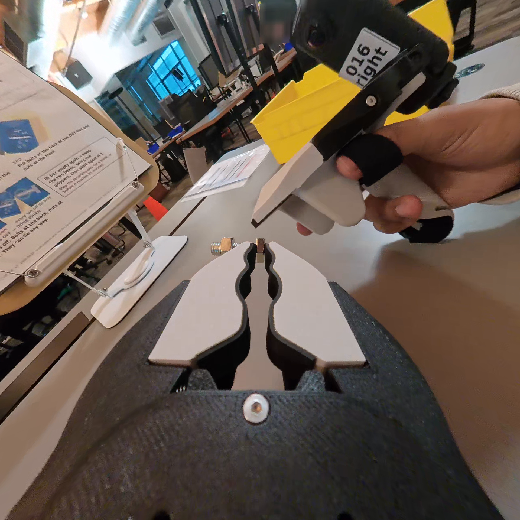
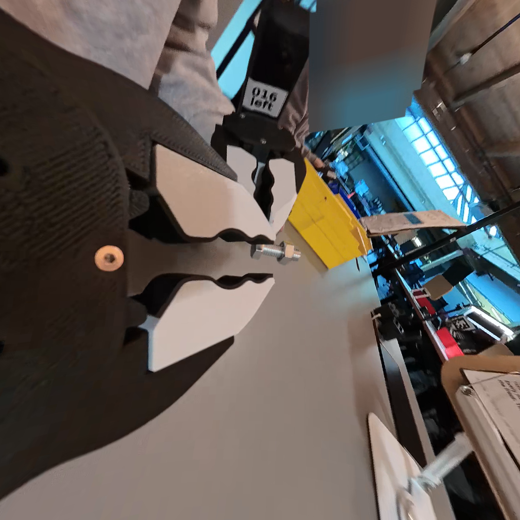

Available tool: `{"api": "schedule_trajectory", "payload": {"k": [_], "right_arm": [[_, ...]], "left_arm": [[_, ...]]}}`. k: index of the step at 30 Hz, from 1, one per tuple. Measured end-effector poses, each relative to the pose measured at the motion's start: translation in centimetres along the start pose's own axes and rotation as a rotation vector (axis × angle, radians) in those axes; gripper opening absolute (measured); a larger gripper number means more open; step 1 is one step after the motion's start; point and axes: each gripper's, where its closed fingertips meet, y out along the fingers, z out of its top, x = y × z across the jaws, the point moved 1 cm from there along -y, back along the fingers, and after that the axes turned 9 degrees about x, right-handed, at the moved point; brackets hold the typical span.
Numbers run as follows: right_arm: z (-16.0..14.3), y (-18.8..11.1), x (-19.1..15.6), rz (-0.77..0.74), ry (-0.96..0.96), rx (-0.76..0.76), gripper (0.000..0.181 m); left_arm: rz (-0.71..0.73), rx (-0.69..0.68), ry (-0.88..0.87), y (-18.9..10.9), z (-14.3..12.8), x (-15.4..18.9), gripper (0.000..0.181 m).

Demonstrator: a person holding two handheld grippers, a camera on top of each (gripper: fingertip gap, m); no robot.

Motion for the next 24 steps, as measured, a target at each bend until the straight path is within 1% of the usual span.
{"api": "schedule_trajectory", "payload": {"k": [4, 8, 11, 13, 18, 24], "right_arm": [[-0.4, 0.2, -0.4, 0.056, 0.113, -0.014, 0.023], [-1.0, 0.5, -1.2, 0.121, 0.216, -0.038, 0.025], [-1.1, 0.5, -1.4, 0.148, 0.270, -0.043, 0.022], [-1.3, 0.5, -1.5, 0.154, 0.275, -0.056, 0.017], [-1.4, 0.4, -1.5, 0.149, 0.252, -0.075, 0.017], [-1.3, 0.3, -1.3, 0.139, 0.239, -0.066, 0.017]], "left_arm": [[0.024, 0.024, 0.002, -0.2, 0.3, -0.5, 0.007], [0.018, 0.050, 0.001, -0.3, 0.7, -0.3, 0.007], [0.010, 0.059, 0.011, -0.3, 0.9, 0.0, 0.007], [0.008, 0.059, 0.016, -0.2, 0.9, 0.1, 0.007], [0.002, 0.064, 0.006, -0.2, 0.8, 0.2, 0.007], [0.040, 0.063, 0.036, -0.1, 0.8, 0.2, 0.007]]}}
